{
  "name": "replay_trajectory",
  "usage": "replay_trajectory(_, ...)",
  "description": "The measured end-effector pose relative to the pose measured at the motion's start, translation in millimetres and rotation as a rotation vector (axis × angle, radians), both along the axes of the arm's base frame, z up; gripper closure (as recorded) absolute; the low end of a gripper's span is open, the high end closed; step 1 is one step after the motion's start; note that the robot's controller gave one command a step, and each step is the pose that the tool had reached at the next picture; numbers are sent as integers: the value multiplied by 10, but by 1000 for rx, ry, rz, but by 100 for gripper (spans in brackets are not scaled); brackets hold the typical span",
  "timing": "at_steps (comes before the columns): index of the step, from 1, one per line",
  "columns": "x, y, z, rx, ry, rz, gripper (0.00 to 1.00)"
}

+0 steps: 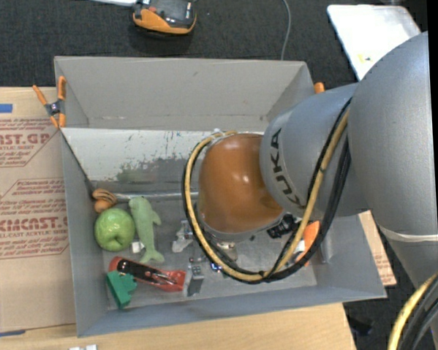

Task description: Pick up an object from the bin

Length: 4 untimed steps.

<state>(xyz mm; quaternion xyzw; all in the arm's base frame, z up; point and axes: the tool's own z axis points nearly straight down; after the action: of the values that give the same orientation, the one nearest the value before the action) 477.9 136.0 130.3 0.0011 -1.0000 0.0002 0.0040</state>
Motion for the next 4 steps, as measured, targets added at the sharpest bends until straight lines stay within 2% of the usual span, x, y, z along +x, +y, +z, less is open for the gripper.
replay_trajectory(1, 22, -7, 39, 1, -7, -2, 0)
replay_trajectory(2, 122, 265, -396, 2, -12, -143, 0)
replay_trajectory(3, 79, 813, -567, 3, -11, 56, 100)
replay_trajectory(4, 77, 812, -567, 3, -11, 56, 100)
